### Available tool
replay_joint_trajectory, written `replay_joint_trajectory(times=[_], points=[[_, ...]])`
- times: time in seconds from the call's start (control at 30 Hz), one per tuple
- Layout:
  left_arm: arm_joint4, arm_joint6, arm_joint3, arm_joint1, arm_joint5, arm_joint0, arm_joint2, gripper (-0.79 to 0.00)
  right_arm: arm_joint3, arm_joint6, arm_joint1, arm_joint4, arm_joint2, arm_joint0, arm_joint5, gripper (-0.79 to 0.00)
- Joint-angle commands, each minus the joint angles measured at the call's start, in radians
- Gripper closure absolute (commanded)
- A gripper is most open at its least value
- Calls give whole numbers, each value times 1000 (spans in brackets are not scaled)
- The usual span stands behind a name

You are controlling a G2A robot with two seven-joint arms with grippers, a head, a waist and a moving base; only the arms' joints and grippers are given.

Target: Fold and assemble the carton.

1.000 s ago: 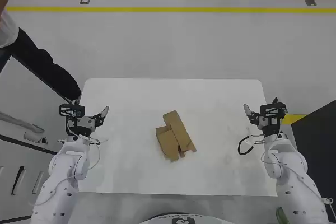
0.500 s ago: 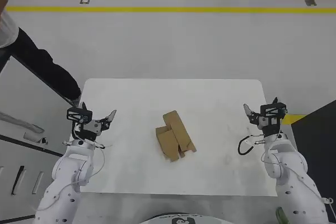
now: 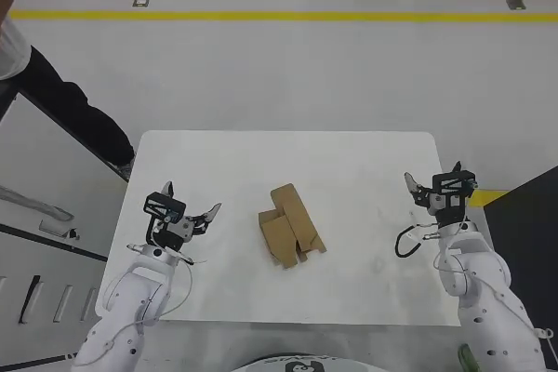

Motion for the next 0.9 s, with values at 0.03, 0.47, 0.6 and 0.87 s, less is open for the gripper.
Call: replay_joint_trajectory(times=[0.03,0.47,0.6,0.87], points=[[8,9,-6,1,-28,2,8,-785,0,0,0,0,0,0,0,-785],[294,7,-121,0,-12,115,164,-785,0,0,0,0,0,0,0,-785],[294,7,-121,0,-12,115,164,-785,0,0,0,0,0,0,0,-785],[364,-6,-132,0,-47,102,211,-785,0,0,0,0,0,0,0,-785]])
